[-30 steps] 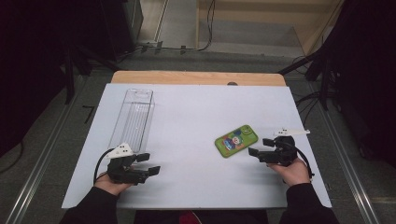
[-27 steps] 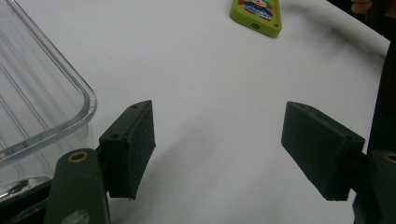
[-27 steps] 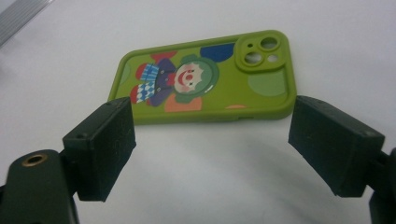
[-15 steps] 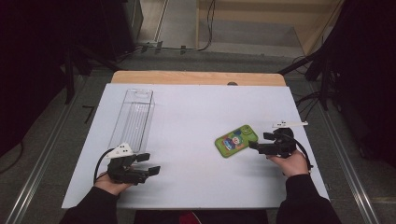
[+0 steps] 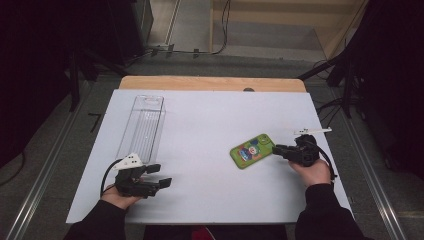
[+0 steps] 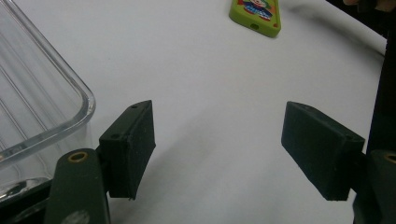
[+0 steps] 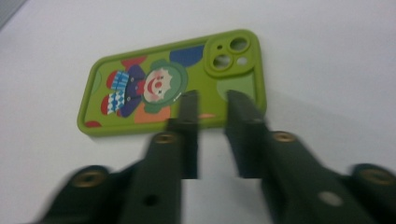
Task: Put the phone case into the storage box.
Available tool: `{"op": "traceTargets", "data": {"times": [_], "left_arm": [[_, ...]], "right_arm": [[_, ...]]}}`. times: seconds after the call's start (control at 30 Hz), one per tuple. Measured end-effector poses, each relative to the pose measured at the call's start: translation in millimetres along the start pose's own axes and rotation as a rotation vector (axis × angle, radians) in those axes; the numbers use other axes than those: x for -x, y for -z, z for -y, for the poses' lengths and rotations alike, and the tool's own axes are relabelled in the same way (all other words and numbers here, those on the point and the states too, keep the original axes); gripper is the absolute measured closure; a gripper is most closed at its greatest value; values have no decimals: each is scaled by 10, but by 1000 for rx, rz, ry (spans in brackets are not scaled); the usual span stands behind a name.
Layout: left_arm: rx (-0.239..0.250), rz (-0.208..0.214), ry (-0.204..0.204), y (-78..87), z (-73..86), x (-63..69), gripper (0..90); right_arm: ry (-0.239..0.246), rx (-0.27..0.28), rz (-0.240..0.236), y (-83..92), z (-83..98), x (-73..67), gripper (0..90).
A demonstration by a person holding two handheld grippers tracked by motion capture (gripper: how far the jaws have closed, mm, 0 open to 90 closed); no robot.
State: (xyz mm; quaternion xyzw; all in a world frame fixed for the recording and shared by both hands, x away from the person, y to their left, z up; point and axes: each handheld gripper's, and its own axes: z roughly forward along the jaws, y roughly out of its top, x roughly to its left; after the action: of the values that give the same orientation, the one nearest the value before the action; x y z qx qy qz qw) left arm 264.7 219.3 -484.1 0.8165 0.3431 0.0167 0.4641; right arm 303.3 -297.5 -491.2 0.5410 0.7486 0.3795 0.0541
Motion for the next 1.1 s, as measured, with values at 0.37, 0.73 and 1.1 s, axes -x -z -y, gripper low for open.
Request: {"op": "traceTargets", "data": {"times": [0.37, 0.73, 1.1], "left_arm": [[1, 0, -3, 5, 0, -2, 265], [0, 0, 0, 0, -1, 0, 265], [-1, 3, -2, -7, -3, -6, 265]], "right_arm": [[-36, -74, 22, -125, 48, 38, 878], [-58, -84, 45, -188, 37, 72, 878], [-57, -72, 47, -243, -47, 70, 878]]}}
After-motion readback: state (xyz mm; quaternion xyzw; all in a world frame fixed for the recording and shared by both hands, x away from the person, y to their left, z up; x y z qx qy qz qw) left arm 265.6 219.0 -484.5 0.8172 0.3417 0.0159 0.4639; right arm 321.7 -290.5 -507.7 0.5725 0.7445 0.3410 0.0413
